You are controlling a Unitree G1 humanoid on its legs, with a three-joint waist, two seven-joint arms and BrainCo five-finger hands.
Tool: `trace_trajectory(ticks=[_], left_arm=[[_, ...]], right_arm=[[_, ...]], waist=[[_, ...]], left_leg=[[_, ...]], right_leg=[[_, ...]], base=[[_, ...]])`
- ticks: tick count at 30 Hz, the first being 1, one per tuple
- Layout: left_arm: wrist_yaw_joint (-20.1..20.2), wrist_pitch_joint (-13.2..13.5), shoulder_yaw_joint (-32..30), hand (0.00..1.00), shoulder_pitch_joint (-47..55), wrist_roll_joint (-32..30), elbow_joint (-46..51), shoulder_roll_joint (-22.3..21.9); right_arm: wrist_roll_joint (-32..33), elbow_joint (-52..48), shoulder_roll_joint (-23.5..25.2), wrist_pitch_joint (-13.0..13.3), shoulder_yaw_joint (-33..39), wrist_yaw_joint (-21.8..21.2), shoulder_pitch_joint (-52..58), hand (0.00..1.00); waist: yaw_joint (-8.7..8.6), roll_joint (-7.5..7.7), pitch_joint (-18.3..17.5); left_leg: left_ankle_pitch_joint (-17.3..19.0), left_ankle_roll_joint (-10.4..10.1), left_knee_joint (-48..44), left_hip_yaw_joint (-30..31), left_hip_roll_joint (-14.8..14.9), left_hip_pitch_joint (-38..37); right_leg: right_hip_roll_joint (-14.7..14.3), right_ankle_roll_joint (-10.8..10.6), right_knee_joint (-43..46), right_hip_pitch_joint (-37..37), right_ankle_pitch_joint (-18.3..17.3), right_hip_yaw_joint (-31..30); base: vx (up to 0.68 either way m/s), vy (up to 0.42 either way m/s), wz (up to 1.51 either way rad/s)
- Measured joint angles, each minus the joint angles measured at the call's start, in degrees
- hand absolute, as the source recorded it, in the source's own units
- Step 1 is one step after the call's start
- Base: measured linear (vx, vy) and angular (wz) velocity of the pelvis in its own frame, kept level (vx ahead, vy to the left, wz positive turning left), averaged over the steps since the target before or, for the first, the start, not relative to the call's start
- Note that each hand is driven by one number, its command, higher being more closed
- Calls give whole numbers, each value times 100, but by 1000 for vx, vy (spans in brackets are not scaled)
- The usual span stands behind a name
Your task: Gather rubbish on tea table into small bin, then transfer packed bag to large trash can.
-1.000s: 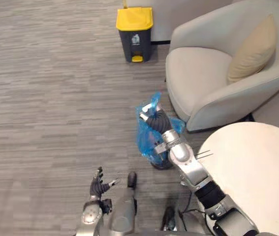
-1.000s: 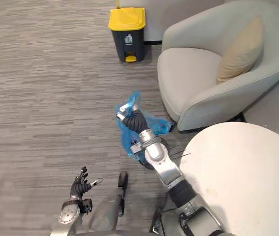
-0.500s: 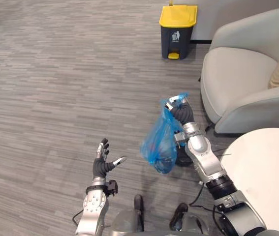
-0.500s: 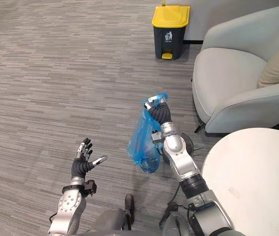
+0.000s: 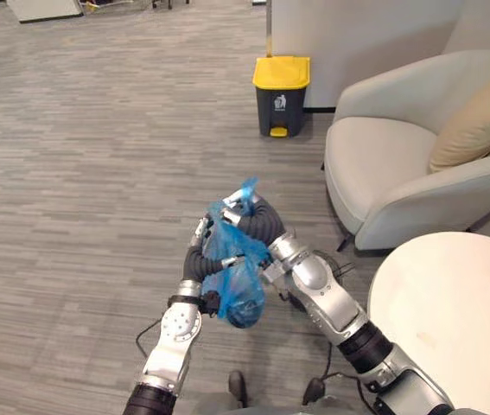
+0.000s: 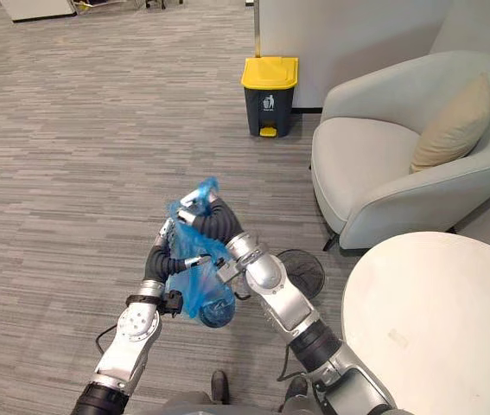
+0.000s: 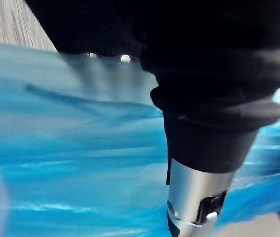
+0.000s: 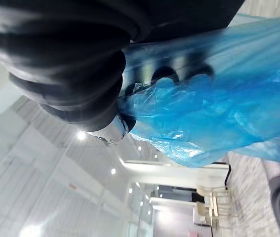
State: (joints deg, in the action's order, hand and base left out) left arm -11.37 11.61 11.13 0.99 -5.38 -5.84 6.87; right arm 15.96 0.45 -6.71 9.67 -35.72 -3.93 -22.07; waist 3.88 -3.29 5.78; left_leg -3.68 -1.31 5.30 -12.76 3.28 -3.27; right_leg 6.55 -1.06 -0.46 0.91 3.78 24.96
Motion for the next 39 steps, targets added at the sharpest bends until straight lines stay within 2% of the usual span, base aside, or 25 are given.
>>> trace_trajectory(ticks=[5,9,20,21,29,39], left_arm=[[-17,1,61,0,-227,0,-394,1],[-14,1,241,0,-227,-1,-707,19],[154,-77,754,0,-201,34,-1422,1],[223,-132,873,100,-200,58,-1472,-1],[263,-138,1038,100,-211,95,-1607,-55],[100,-135,1045,100,-217,376,-1590,-114]], right_arm=[[49,5,2,-135,-234,-27,-5,100],[28,20,2,-139,-323,6,-40,100],[-854,1033,21,-334,-358,271,-916,100],[-990,1216,25,-365,-357,278,-1027,100],[-1107,1649,183,-400,-350,484,-1275,100],[-1202,1653,325,-396,-353,481,-1302,100]], waist=[[7,46,-142],[11,82,-190],[26,91,-196],[26,92,-196],[39,92,-196],[26,93,-197]], left_leg=[[0,0,5,-2,4,-76],[2,-4,5,-22,17,-72],[-82,-158,6,-33,218,-19],[-95,-179,6,-10,256,-5],[-163,-252,5,55,367,58],[-172,-266,-3,96,375,66]], right_leg=[[-48,-3,-93,105,40,-7],[-70,12,-226,136,132,-80],[-306,85,-397,140,197,-194],[-344,94,-398,138,190,-189],[-465,111,-434,125,180,-151],[-497,149,-433,139,154,-143]], base=[[7,-2,0],[-11,8,-6],[-6,-15,-2],[14,-15,4],[9,-3,2],[10,10,1]])
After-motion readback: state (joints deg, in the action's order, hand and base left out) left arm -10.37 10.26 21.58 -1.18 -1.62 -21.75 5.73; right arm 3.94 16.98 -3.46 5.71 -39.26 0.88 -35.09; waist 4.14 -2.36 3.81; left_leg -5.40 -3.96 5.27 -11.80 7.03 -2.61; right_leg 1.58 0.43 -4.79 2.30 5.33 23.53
